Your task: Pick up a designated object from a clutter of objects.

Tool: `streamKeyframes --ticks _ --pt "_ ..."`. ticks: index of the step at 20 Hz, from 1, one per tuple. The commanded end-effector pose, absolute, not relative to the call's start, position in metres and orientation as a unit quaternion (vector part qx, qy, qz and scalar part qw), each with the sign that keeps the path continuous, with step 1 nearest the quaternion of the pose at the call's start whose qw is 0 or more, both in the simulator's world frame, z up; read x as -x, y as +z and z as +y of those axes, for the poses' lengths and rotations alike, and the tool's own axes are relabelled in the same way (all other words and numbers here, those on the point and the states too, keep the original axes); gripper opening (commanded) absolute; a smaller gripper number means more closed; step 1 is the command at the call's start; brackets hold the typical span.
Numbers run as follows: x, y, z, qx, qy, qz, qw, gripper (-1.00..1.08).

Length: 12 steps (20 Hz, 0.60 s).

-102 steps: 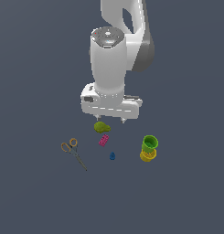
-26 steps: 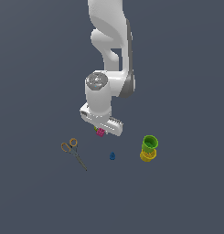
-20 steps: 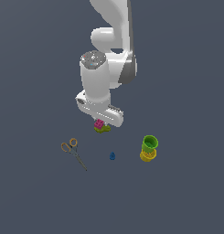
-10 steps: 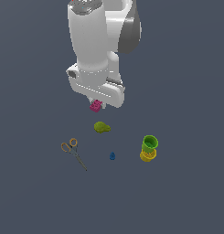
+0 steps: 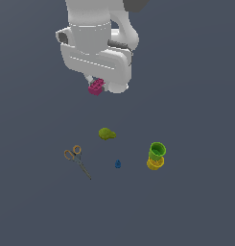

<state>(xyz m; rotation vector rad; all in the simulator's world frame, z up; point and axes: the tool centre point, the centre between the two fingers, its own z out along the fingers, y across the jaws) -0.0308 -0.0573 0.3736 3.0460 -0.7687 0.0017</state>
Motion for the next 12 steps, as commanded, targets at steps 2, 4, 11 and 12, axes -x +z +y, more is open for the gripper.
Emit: streamKeyframes --ticks 2,4,11,12 --pt "0.032 0.401 -0.058 -0.970 0.000 -0.244 0.000 -1.00" --pt "0.032 0.413 -0.059 -0.970 0.000 -0.244 0.000 -1.00" --pt "0.031 0.439 -0.060 -0.970 0.000 -0.244 0.000 -1.00" --pt "0.031 0.441 -0.060 -0.970 0.000 -0.244 0.000 -1.00"
